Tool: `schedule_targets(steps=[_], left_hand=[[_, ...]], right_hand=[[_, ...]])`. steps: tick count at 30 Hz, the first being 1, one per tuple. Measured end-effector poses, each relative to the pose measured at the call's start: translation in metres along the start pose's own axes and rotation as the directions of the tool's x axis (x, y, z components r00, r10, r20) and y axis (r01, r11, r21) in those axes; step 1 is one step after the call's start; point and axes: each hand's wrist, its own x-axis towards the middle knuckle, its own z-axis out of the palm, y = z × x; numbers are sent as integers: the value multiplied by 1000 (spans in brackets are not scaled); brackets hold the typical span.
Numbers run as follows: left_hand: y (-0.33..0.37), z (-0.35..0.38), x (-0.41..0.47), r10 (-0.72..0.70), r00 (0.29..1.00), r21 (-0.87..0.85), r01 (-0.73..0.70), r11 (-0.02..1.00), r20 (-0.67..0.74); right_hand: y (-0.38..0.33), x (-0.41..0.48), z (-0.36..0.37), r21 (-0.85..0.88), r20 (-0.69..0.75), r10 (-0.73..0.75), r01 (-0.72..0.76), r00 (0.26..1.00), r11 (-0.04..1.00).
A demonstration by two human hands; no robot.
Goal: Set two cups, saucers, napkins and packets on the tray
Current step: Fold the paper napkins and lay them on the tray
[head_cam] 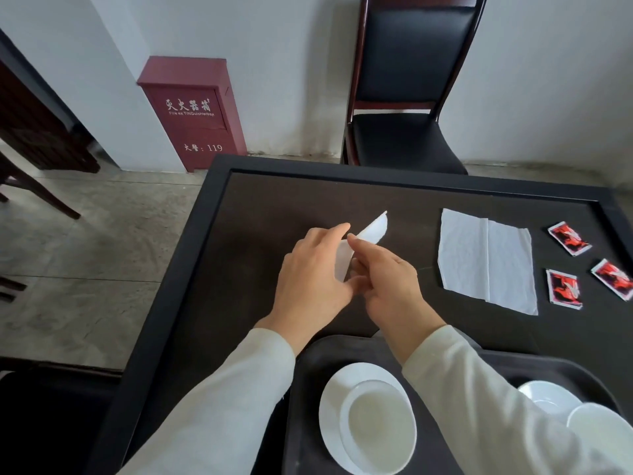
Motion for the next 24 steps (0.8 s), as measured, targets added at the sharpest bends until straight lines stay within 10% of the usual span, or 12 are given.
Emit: schedule_targets(steps=[11,24], left_hand=[[94,-16,-39,201,971,228,-167,959,-133],[230,-51,-102,138,981,101,-125,987,-138]], right_hand=[[-47,-77,-64,96,-104,-5,15,995,995],[-88,-192,-153,98,-16,-270,270,963,958]])
